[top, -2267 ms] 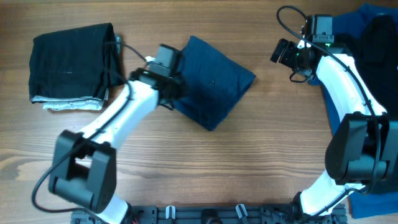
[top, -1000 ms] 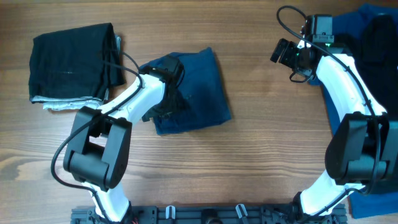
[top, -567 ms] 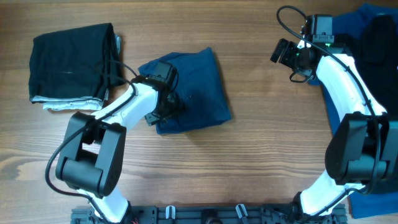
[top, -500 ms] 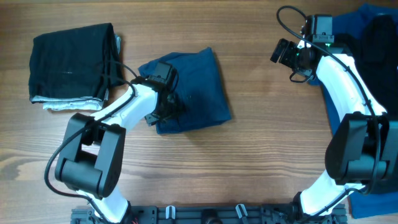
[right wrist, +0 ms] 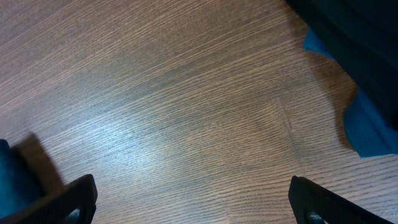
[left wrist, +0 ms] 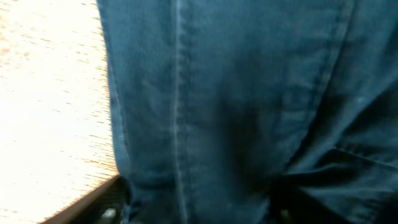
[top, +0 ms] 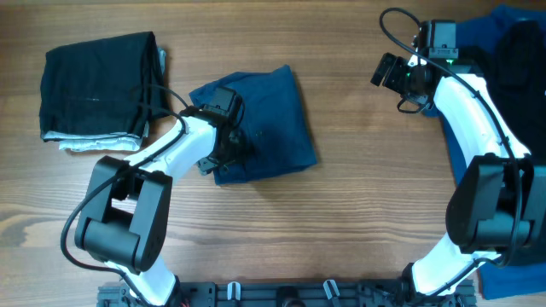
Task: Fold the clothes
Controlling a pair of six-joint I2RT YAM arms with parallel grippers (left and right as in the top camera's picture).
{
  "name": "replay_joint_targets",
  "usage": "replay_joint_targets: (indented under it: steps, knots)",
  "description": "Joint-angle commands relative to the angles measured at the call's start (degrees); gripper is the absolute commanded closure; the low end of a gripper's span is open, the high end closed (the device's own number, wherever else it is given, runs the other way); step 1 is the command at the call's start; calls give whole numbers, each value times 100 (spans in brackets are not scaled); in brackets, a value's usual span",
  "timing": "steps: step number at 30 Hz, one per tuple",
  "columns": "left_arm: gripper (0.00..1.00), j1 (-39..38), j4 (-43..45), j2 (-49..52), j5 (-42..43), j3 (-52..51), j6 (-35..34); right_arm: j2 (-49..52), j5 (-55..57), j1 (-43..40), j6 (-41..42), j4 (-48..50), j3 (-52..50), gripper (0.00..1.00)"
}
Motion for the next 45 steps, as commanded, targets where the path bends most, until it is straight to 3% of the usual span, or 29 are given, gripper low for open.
replay_joint_targets:
  steps: [1,3,4,5,8,9,15,21,30,35,41,45]
  knots:
    - [40,-9,-90,398,68,-402,17,22,101,20,85,13,-2,0]
    - [52,-9,-87,398,68,-402,17,22,103,20,83,13,-4,0]
    - [63,-9,-87,398,68,-402,15,22,103,20,85,13,-4,1]
    - [66,-9,-87,398,68,-402,17,22,101,20,87,13,-2,0]
    - [92,-9,-92,398,68,-402,17,22,103,20,85,13,-4,1]
    - [96,-9,-92,398,68,-402,20,22,103,20,85,13,-4,0]
    - [96,-9,-170,337,-162,-155,529,22,103,20,85,13,-2,0]
    - [96,-9,-498,-105,-734,872,1604,22,103,20,85,13,-4,0]
    - [96,20,-761,-940,-1919,2096,1976,22,103,20,83,13,-4,1]
    - [96,509,-732,-1196,-1950,2625,2597,22,103,20,83,13,-4,0]
    - [96,1486,175,-1196,-1947,2763,3679,22,103,20,85,13,-4,0]
    - [96,2006,946,-1200,-1838,3108,3838,22,103,20,85,13,-2,1]
